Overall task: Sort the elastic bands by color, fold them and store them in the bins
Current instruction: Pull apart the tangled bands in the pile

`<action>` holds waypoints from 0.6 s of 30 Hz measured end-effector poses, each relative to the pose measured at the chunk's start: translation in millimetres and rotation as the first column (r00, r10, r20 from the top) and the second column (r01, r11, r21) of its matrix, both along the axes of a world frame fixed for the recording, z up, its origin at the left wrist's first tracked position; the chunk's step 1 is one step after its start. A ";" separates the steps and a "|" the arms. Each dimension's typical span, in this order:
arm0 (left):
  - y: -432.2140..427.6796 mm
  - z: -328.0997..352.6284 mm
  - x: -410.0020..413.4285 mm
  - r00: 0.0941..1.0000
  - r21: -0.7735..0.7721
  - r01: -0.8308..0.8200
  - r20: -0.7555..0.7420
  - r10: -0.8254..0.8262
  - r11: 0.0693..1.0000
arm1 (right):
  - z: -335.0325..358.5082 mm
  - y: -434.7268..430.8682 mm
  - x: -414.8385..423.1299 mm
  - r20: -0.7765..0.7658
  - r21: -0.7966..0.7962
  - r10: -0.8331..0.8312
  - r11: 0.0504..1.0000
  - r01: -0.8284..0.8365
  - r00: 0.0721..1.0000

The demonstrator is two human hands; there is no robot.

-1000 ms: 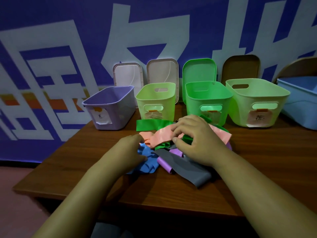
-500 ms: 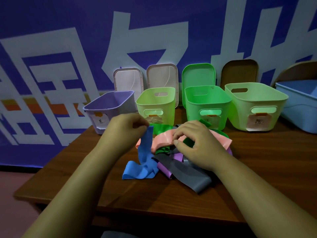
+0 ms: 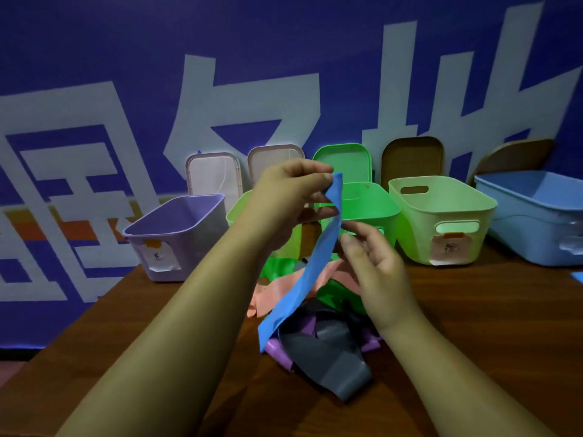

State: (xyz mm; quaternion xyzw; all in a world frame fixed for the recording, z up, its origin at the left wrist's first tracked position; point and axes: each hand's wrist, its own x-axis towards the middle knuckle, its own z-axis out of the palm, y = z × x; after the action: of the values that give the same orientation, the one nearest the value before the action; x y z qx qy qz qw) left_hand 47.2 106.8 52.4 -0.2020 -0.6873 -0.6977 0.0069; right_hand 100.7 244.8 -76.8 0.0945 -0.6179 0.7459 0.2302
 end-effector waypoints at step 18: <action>-13.7 -86.8 -25.5 0.908 0.161 0.231 0.319 -0.272 0.960 | -13.3 4.0 -24.9 0.063 0.182 -0.093 0.980 0.080 0.994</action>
State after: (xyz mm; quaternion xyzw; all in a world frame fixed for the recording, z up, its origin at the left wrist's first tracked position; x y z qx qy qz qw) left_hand 21.7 93.0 -34.5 -0.1654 -0.6032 -0.7570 -0.1890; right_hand 75.8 248.8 -90.0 0.0613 -0.6938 0.6793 0.2311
